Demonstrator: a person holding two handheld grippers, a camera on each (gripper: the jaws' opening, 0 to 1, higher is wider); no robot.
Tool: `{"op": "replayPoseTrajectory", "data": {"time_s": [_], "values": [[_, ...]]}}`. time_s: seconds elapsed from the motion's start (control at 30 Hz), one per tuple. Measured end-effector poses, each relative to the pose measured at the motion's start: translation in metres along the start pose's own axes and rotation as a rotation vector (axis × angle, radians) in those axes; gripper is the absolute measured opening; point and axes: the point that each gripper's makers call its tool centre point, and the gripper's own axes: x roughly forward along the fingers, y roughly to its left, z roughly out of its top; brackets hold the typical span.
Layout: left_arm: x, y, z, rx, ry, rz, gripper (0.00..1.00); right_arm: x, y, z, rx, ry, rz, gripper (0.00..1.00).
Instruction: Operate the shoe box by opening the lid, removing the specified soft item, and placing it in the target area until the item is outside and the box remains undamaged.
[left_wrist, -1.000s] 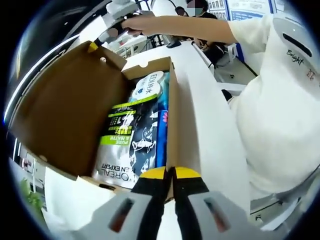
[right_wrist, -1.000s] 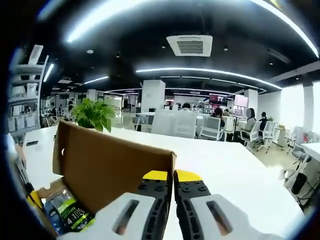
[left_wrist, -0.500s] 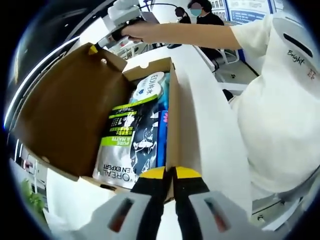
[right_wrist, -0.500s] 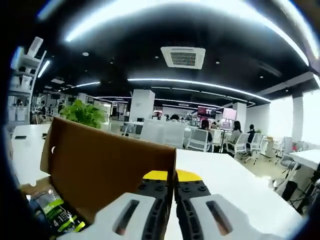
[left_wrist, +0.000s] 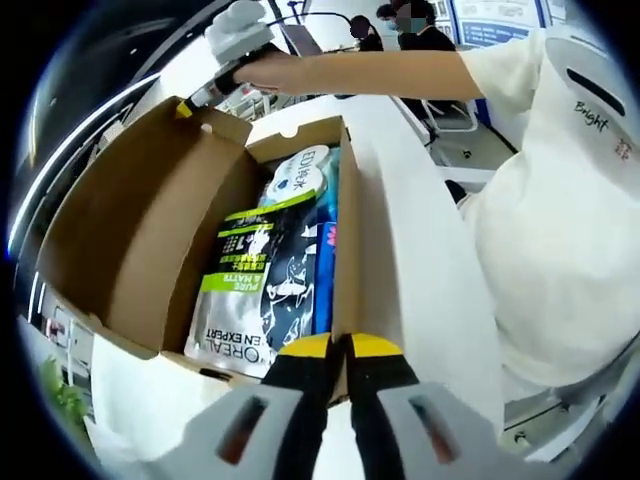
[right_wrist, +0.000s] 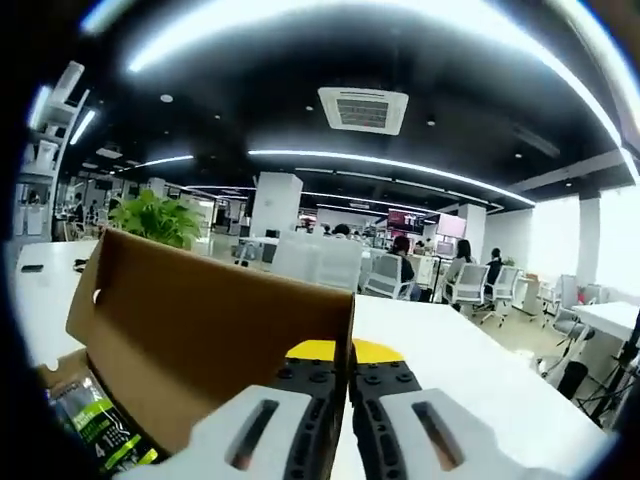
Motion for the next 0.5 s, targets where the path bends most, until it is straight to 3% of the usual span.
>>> {"op": "replayPoseTrajectory", "data": {"time_s": [0.27,0.5], "values": [[0.0004,-0.0002,0.0006,0.003,-0.001,0.001,0.04,0.0037,0.0,-0.002,-0.046,0.009,-0.001,0.0],[0.0009,0.0001,0.0004,0.0,0.003,0.001,0.04,0.0065,-0.0012,-0.0038,-0.027,0.022,0.007,0.0]]}}
